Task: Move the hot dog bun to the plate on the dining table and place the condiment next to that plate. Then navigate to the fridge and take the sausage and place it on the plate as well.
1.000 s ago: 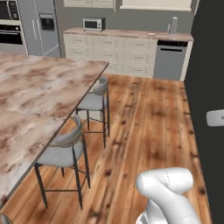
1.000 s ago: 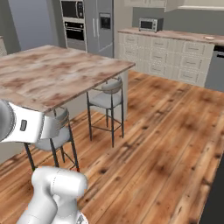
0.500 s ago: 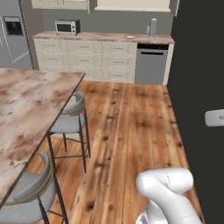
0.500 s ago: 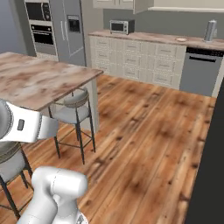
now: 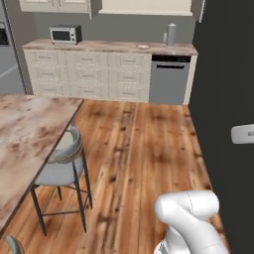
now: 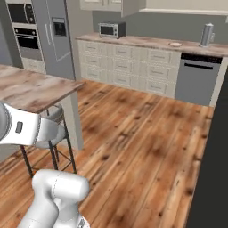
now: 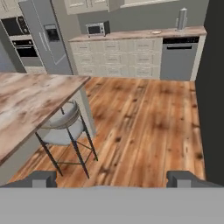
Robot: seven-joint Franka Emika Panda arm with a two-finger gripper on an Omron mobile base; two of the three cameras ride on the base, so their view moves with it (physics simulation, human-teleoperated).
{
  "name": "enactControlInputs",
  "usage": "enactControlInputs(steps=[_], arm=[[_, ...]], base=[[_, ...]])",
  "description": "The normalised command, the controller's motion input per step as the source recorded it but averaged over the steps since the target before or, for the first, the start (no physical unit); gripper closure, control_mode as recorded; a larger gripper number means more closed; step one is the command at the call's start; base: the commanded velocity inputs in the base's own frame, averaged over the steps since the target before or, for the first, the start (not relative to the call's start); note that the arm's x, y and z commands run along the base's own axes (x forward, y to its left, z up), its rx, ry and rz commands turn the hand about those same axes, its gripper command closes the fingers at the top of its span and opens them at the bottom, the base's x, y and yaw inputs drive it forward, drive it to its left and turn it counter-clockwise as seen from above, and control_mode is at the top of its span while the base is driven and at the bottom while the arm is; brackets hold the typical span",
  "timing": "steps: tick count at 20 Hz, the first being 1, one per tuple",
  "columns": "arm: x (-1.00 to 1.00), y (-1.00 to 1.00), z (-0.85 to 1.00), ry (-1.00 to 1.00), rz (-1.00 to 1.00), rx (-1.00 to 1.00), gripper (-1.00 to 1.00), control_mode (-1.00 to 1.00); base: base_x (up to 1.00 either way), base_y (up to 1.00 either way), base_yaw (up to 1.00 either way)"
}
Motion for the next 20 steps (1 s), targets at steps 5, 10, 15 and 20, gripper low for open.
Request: enactControlInputs(steps=[5,10,15,20], arm=[[0.00,0.00,0.00,0.00,0.00,0.00,-1.00,1.00],[0.00,0.00,0.00,0.00,0.00,0.00,-1.00,1.00],[0.00,0.00,0.00,0.00,0.00,0.00,-1.00,1.00],[0.00,0.00,0.00,0.00,0.00,0.00,-1.00,1.00]], base=[[1.00,-0.17,0.07],[1.00,-0.22,0.17],[1.00,-0.24,0.25],[1.00,-0.25,0.29]])
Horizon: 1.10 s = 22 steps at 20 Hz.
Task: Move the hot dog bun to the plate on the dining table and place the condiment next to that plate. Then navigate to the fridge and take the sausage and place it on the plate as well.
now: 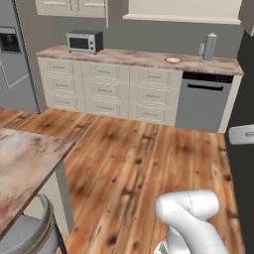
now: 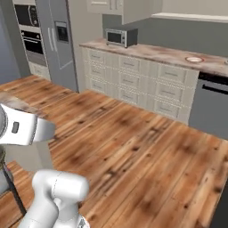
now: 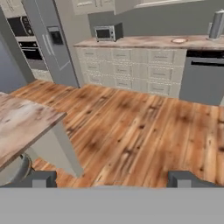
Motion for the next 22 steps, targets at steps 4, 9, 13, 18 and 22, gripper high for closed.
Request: enactControlInputs(steps=[4,9,13,18,22], arm=[[0.00,0.00,0.00,0.00,0.00,0.00,-1.00,1.00],[0.00,0.00,0.00,0.00,0.00,0.00,-1.00,1.00],[0.00,0.00,0.00,0.00,0.00,0.00,-1.00,1.00],[0.00,0.00,0.00,0.00,0.00,0.00,-1.00,1.00],[0.00,0.00,0.00,0.00,0.00,0.00,-1.00,1.00]], base=[[1.00,-0.25,0.33],[1.00,-0.24,0.35],[1.00,-0.20,0.35],[1.00,-0.14,0.38],[1.00,-0.15,0.37]])
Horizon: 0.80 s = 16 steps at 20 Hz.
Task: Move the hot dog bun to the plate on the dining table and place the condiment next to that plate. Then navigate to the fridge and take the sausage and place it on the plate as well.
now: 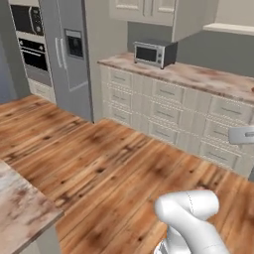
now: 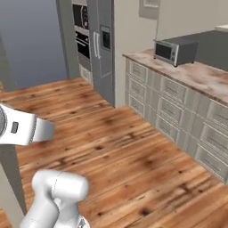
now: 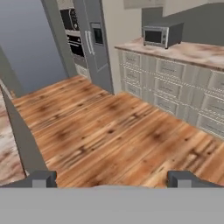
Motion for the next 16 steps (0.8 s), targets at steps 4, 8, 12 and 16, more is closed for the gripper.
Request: enactControlInputs(steps=[4,8,12,16], arm=[[0.00,0.00,0.00,0.00,0.00,0.00,-1.00,1.00],[0.00,0.00,0.00,0.00,0.00,0.00,-1.00,1.00],[0.00,0.00,0.00,0.00,0.00,0.00,-1.00,1.00],[0.00,0.00,0.00,0.00,0.00,0.00,-1.00,1.00]], base=[[1.00,-0.28,0.38],[1.00,-0.49,0.34],[1.00,-0.21,0.30],[1.00,-0.05,0.25]])
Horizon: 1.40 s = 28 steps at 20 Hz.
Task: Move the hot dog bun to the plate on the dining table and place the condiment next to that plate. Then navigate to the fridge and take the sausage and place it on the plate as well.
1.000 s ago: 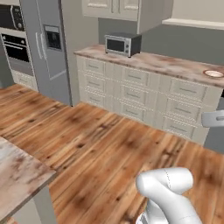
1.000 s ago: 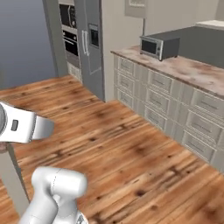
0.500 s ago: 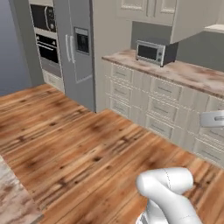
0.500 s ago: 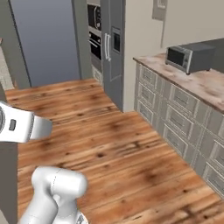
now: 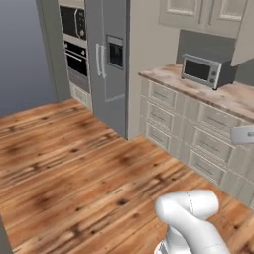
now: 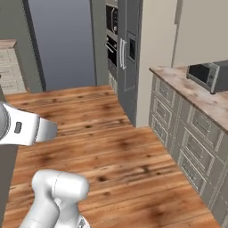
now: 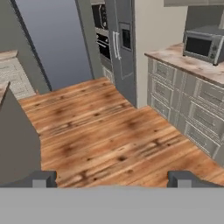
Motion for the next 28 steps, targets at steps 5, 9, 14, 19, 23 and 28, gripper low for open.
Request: enactControlInputs(steps=[5,9,14,19,23,28], arm=[[0.00,0.00,0.00,0.00,0.00,0.00,-1.00,1.00],[0.00,0.00,0.00,0.00,0.00,0.00,-1.00,1.00],[0.00,0.00,0.00,0.00,0.00,0.00,-1.00,1.00],[0.00,0.00,0.00,0.00,0.00,0.00,-1.00,1.00],[0.00,0.00,0.00,0.00,0.00,0.00,-1.00,1.00],[0.00,0.00,0.00,0.00,0.00,0.00,-1.00,1.00]], base=[[1.00,0.05,0.08],[1.00,0.34,-0.13],[0.91,0.52,-0.31],[0.85,0.67,-0.35],[0.72,0.74,-0.41],[0.65,0.75,-0.41]])
